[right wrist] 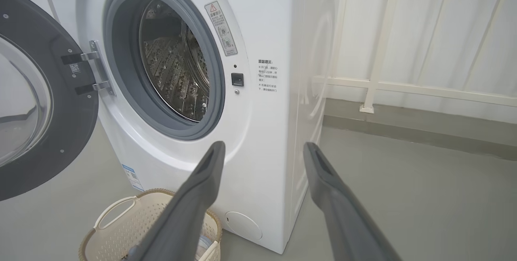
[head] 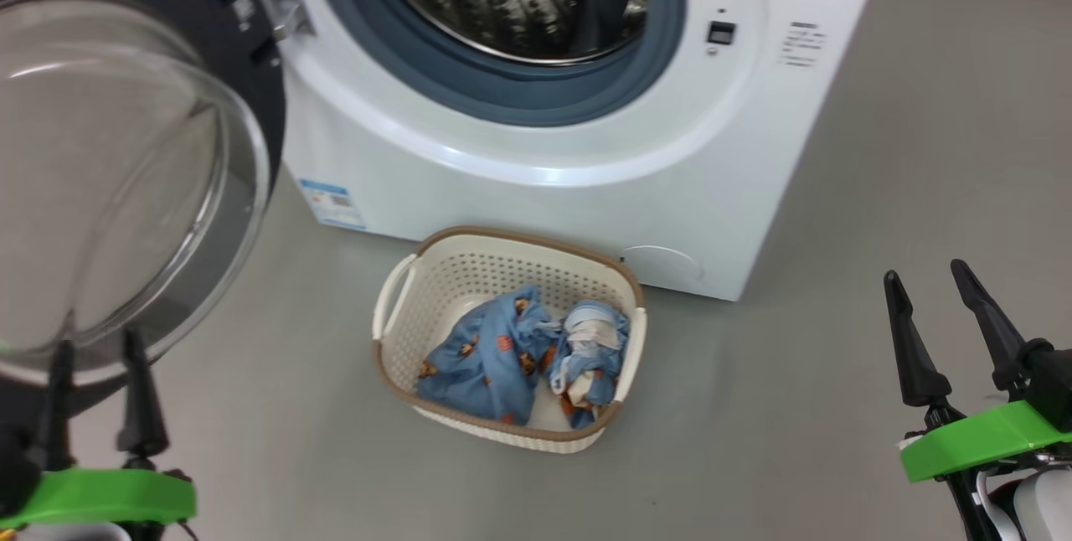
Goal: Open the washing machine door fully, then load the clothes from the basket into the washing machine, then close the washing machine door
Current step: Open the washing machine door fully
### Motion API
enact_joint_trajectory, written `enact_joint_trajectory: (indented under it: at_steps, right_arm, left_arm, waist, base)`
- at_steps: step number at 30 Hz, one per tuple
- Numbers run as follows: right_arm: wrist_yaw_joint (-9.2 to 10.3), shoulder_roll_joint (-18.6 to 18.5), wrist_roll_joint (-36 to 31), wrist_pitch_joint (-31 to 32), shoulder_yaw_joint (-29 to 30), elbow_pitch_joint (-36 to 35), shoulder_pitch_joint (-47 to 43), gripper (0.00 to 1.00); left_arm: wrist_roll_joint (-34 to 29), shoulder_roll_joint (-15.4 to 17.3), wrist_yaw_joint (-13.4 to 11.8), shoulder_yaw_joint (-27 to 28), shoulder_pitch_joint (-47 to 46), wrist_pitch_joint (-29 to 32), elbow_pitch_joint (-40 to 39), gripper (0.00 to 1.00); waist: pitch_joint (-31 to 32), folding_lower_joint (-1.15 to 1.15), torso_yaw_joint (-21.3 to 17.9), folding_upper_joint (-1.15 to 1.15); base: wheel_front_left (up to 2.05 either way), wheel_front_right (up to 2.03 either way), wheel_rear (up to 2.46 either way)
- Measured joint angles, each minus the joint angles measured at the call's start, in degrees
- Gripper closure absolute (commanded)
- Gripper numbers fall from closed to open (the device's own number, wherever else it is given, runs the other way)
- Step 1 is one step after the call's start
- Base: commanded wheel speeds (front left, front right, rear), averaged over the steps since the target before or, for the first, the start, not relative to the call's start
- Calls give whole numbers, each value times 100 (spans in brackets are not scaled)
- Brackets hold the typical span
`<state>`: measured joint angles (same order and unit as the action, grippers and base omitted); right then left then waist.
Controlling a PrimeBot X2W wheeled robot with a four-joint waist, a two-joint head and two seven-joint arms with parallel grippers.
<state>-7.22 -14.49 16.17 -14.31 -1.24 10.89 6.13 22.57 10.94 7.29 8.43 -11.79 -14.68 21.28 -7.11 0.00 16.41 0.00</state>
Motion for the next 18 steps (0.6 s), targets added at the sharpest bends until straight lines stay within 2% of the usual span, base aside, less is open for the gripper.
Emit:
enact_joint_trajectory:
  at_steps: [9,18]
  right_arm:
    - [0,75,0,0,87,-30,-110,0]
    - [0,83,0,0,179,-44,-113,0]
  left_arm:
    - [13,-111,0,-492,198,0,-194,0]
    - [33,-121,0,-731,272,0,-272,0]
  waist:
    - [75,0,-603,0]
    - [124,0,-1251,0]
  base:
    - [0,0,0]
    - [0,0,0]
